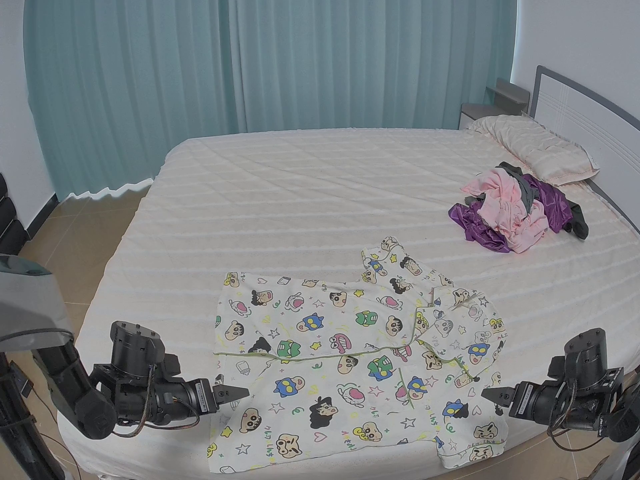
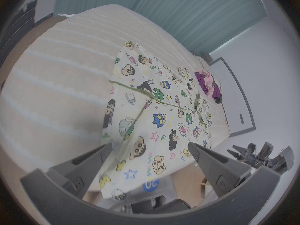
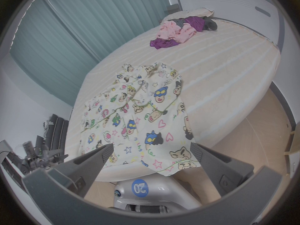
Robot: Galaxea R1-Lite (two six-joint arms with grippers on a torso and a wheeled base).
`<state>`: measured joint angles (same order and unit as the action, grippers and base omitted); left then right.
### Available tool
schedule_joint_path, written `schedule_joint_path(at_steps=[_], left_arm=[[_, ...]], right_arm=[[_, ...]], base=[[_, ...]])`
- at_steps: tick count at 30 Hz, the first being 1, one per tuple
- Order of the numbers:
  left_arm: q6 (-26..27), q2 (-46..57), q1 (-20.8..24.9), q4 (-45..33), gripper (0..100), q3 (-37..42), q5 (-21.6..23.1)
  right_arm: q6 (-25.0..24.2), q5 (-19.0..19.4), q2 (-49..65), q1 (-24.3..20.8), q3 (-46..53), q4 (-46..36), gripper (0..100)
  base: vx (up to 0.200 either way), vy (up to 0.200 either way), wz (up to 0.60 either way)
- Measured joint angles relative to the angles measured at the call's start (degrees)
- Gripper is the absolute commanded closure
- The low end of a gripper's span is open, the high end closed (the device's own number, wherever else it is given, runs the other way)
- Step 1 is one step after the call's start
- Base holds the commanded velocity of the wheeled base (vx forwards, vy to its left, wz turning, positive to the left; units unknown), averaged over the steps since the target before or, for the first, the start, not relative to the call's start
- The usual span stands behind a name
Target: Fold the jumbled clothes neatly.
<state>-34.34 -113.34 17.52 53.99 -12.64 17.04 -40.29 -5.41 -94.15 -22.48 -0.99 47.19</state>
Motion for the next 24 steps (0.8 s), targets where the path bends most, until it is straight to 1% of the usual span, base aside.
schedule_joint_path(at_steps=[5,7,10,12,15,24], left_arm=[[3.5,-6.2,-0.7,10.5,0,0.7,0.6],[4.5,-9.2,-0.5,14.0,0,1.6,-0.6],[5.0,-12.3,1.3,15.8,0,2.3,-4.6],[5.1,-13.8,2.7,16.7,0,2.6,-6.2],[4.9,-15.5,4.4,17.3,0,2.9,-7.0],[4.9,-17.2,6.4,17.4,0,2.4,-7.9]], right_arm=[[-0.6,0.0,2.9,-2.3,0.0,-0.8,0],[-0.7,0.0,4.2,-3.3,0.0,-1.0,0],[-0.8,0.0,5.5,-4.0,0.0,-1.2,0],[-0.9,0.1,6.1,-4.3,0.0,-1.2,0],[-0.9,0.4,6.8,-4.6,0.0,-1.2,0],[-1.0,0.5,7.5,-4.7,0.0,-1.3,0]], base=[[0.0,0.0,0.0],[0.0,0.0,0.0],[0.0,0.0,0.0],[0.0,0.0,0.0],[0.0,0.0,0.0],[0.0,0.0,0.0]])
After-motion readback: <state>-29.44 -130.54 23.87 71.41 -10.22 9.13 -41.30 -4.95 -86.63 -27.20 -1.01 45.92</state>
